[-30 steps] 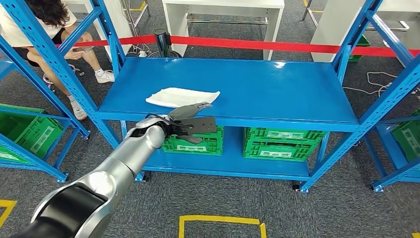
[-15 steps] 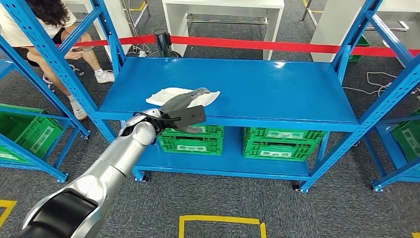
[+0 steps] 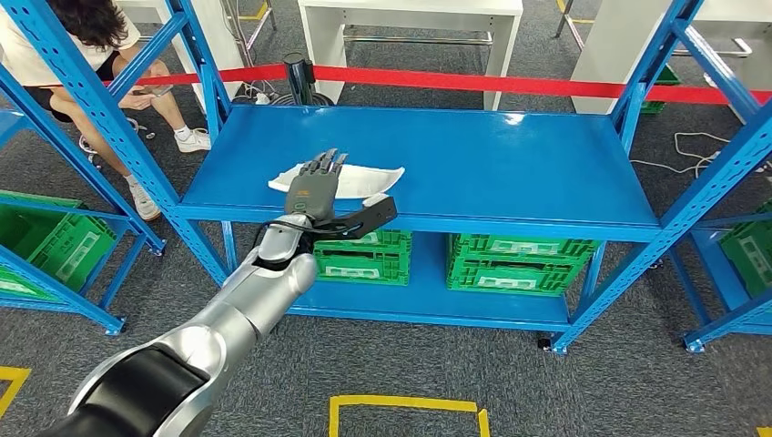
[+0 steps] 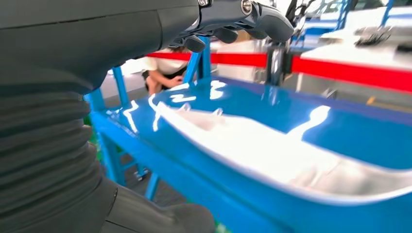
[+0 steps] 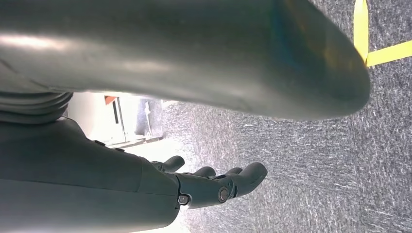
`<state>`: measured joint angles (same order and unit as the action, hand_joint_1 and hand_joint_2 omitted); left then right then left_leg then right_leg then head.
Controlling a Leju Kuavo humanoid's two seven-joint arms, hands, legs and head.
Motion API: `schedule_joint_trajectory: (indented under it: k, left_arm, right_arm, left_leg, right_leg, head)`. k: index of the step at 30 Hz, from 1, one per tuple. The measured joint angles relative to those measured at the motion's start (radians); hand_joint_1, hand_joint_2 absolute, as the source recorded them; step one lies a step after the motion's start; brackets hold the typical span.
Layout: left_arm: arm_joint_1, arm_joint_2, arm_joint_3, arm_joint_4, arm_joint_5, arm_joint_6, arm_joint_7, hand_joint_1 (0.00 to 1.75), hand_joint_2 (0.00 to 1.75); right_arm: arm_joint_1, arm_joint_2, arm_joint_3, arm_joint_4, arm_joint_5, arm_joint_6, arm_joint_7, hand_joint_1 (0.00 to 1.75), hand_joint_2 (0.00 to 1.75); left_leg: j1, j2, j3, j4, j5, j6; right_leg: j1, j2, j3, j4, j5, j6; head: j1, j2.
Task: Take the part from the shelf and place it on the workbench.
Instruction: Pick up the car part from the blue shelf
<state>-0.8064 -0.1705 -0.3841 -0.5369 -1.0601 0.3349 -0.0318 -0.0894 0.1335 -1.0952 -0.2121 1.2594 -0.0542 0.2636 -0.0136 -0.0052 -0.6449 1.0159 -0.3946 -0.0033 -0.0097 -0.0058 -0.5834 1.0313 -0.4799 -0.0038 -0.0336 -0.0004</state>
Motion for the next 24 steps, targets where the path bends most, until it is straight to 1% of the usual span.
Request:
schedule_joint_trajectory:
  k: [8, 20, 24]
  left_arm:
    - [-0.012, -0.015, 0.000, 0.075, 0.000, 0.000, 0.005, 0.00, 1.75]
    - [-0.017, -0.019, 0.000, 0.106, -0.001, 0.000, 0.006, 0.00, 1.75]
    - [-0.018, -0.021, 0.000, 0.119, -0.006, 0.000, 0.021, 0.00, 1.75]
  right_arm:
    - [0.000, 0.000, 0.000, 0.000, 0.005, 0.001, 0.000, 0.00, 0.00]
    - [0.000, 0.000, 0.000, 0.000, 0.005, 0.001, 0.000, 0.00, 0.00]
    - [0.000, 0.000, 0.000, 0.000, 0.012, 0.003, 0.000, 0.00, 0.00]
  left_leg:
    - [0.000, 0.000, 0.000, 0.000, 0.000, 0.000]
    - [0.000, 0.000, 0.000, 0.000, 0.000, 0.000]
    - [0.000, 0.000, 0.000, 0.000, 0.000, 0.000]
  right_leg:
    - [0.000, 0.000, 0.000, 0.000, 0.000, 0.000]
    - [0.000, 0.000, 0.000, 0.000, 0.000, 0.000]
    - [0.000, 0.000, 0.000, 0.000, 0.000, 0.000]
  head:
    - [0.000, 0.000]
    - [0.000, 0.000]
    - [0.000, 0.000]
